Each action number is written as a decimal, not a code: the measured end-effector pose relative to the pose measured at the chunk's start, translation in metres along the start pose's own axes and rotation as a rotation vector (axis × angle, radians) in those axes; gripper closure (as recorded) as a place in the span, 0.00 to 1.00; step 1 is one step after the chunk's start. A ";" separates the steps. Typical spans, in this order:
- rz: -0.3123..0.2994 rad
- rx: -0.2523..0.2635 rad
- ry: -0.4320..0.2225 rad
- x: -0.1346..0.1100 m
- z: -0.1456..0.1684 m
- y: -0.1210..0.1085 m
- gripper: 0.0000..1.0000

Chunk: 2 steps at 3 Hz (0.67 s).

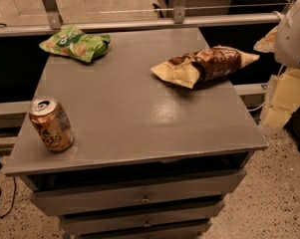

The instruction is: Pick green rice chip bag

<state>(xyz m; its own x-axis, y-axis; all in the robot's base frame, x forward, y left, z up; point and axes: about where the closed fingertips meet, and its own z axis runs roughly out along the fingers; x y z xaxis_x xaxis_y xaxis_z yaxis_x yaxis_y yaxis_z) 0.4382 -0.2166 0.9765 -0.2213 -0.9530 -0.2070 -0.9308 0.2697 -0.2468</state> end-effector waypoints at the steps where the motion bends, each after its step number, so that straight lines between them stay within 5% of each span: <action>1: -0.006 0.003 -0.007 -0.003 -0.001 -0.001 0.00; 2: -0.039 -0.007 -0.062 -0.040 0.020 -0.025 0.00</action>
Offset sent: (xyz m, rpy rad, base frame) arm 0.1162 0.1034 -0.0203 0.1433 -0.0179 0.1549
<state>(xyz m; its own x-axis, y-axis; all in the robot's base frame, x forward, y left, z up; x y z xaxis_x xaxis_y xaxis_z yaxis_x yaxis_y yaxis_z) 0.4762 -0.1820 0.9722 -0.1665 -0.9524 -0.2553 -0.9405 0.2312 -0.2490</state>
